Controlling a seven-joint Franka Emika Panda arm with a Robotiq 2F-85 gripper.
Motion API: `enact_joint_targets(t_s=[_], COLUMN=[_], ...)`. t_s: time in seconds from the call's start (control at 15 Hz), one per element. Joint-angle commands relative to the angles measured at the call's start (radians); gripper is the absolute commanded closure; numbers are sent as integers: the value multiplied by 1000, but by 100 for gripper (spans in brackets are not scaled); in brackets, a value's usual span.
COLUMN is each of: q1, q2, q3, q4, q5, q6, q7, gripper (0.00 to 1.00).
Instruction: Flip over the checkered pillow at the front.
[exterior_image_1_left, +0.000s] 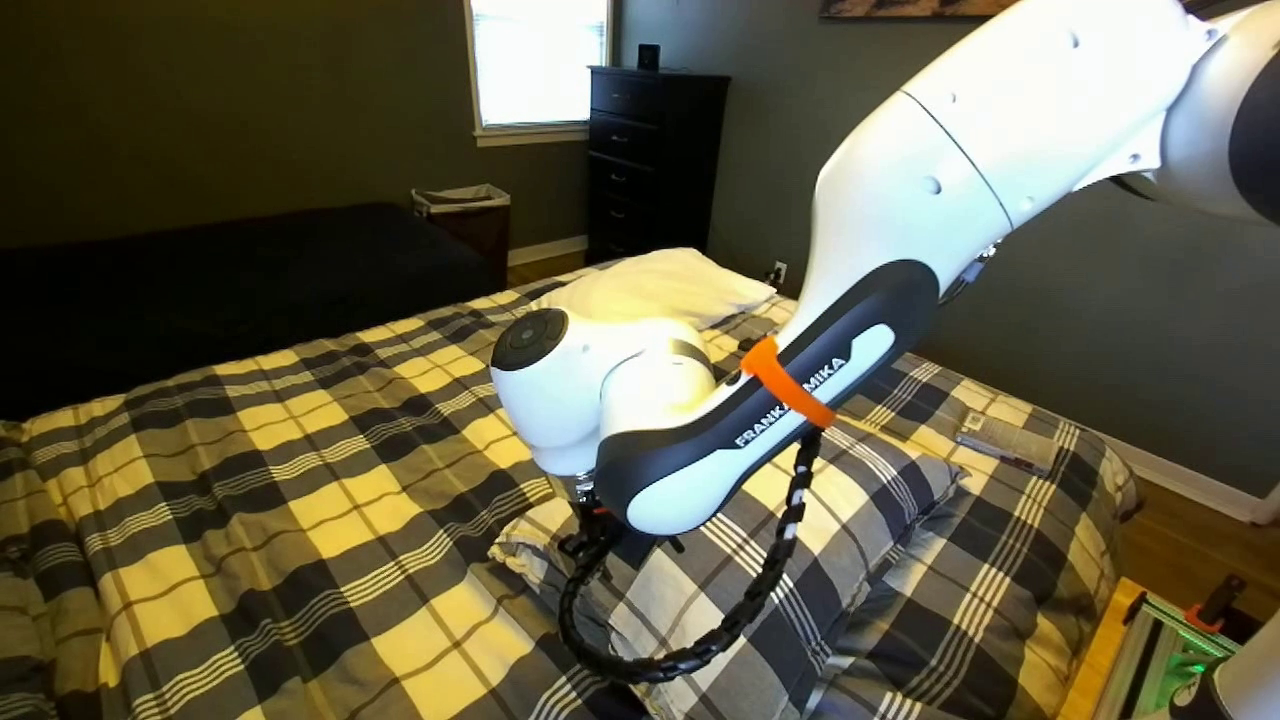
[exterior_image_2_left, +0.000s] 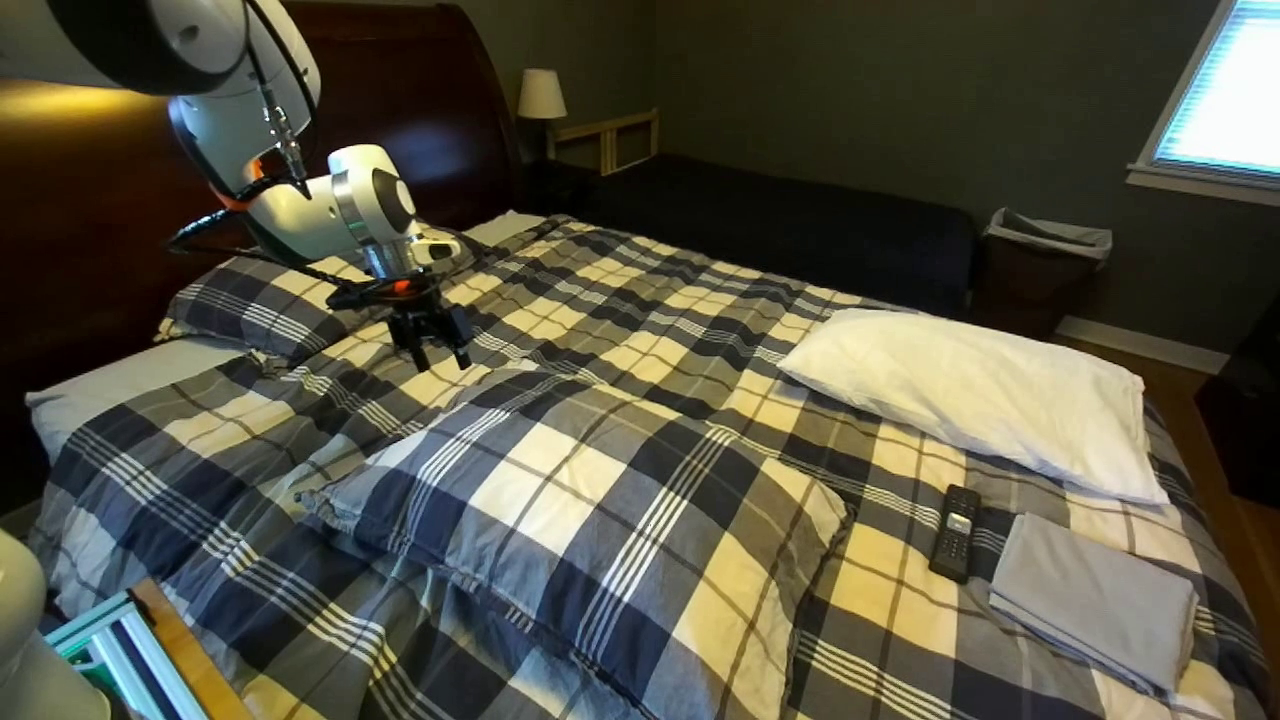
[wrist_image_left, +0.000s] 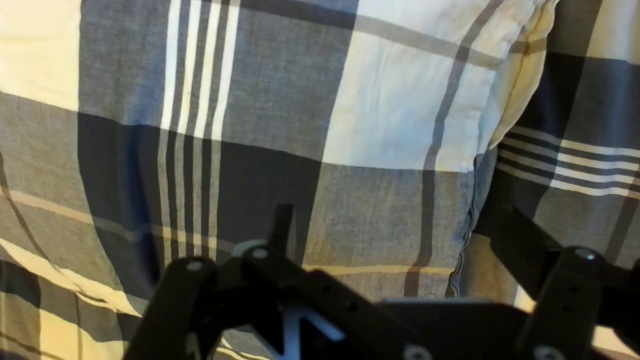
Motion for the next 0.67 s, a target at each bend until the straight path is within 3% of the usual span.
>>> enact_joint_targets(t_s=[0.0, 0.6], q1=[37, 125], q2=[-4, 54], q3=[-40, -88], q4=[0, 19], q5=[25, 22], q6=[6, -40], q7=[-15, 141], gripper=[0, 0])
